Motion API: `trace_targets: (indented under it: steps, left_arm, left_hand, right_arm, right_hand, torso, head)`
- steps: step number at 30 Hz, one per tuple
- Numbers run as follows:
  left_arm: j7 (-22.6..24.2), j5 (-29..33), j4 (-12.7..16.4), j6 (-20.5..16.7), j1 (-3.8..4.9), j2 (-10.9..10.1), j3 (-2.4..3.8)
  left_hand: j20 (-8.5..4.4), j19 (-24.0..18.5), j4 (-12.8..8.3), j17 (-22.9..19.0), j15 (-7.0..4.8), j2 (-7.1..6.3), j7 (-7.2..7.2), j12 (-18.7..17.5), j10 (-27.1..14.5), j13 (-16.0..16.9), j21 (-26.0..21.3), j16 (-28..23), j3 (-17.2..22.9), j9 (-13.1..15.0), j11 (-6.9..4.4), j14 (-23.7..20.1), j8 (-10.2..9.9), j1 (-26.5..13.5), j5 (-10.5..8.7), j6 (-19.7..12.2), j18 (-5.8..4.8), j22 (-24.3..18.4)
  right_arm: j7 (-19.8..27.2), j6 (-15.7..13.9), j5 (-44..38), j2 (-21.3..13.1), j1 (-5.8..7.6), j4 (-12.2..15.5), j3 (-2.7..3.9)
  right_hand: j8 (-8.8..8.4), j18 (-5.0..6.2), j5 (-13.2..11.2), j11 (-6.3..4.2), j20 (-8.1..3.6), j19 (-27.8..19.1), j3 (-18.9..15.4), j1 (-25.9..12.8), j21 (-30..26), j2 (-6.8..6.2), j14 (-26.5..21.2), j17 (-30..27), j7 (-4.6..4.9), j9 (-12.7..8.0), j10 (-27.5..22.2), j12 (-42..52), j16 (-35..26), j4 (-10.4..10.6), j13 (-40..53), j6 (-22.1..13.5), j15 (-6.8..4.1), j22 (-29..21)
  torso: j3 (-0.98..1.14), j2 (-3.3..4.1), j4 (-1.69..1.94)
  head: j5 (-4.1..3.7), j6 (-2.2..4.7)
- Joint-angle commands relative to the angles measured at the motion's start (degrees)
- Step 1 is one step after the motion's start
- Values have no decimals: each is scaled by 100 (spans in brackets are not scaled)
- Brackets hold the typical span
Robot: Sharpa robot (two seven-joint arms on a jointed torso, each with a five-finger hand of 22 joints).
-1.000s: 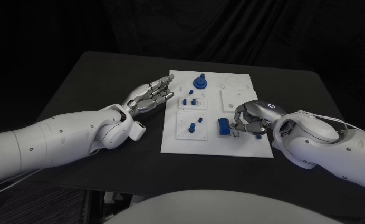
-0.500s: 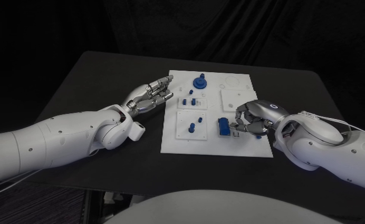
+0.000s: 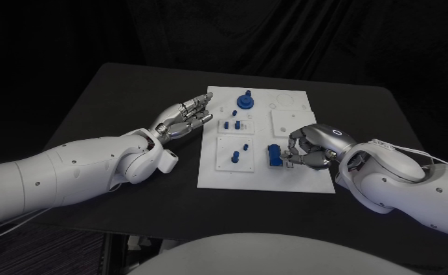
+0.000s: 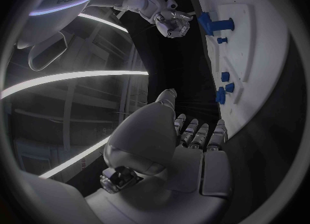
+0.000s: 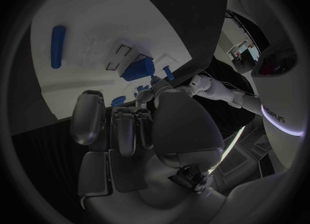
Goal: Assemble the parts on the task board
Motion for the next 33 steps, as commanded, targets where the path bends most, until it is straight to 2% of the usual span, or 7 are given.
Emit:
trace_targets:
  steps: [1, 9, 14, 33]
  left_arm:
    - [154, 9, 11, 61, -12, 4, 5]
    - [152, 9, 12, 66, -13, 6, 5]
    - [151, 9, 13, 68, -14, 5, 5]
    - [140, 9, 27, 88, -14, -5, 5]
  left_hand:
    - [23, 1, 7, -10, 32, 60, 29, 32, 9, 6, 2, -21, 32, 8, 47, -13, 29, -14, 23, -9, 45, -6]
    - [23, 1, 7, -10, 32, 60, 29, 32, 9, 6, 2, -21, 32, 8, 47, -13, 29, -14, 23, -9, 45, -6]
    - [23, 1, 7, -10, 32, 60, 29, 32, 9, 6, 2, -21, 32, 8, 47, -13, 29, -14, 23, -9, 45, -6]
    - [23, 1, 7, -10, 32, 60, 29, 32, 9, 6, 2, -21, 32, 8, 47, -13, 29, -14, 23, -9, 45, -6]
  right_arm:
    - [50, -31, -11, -5, -29, 0, 1]
    - [-11, 92, -11, 60, -68, -104, 1]
    - [-51, 89, -11, 116, -86, -172, 2]
    - [-126, 42, -11, 333, -184, -351, 3]
  right_hand:
    - [34, -90, -24, -30, -2, 29, -13, -12, 29, -36, 596, 1509, -3, 15, 586, 15, 17, 27, 1510, 72, -12, 975]
    - [69, -88, -14, -39, -5, 28, 6, 83, 25, -53, 596, 1509, -15, 40, 586, 15, 17, -11, 1510, 105, -17, 973]
    - [153, -88, -12, -50, -12, 28, 53, 228, 28, -40, 596, 1509, -27, 90, 586, 15, 17, -85, 1510, 203, -26, 973]
    - [202, -86, -11, -58, -25, 21, 178, 563, 19, -8, 596, 1509, -31, 131, 586, 15, 17, -330, 1510, 277, -36, 969]
  torso:
    - [-3, -1, 6]
    - [-5, 1, 12]
    - [-5, 0, 10]
    - [-5, 4, 13]
  head:
    - [-4, -1]
    - [-10, -1]
    - [0, -1]
    - [25, -1]
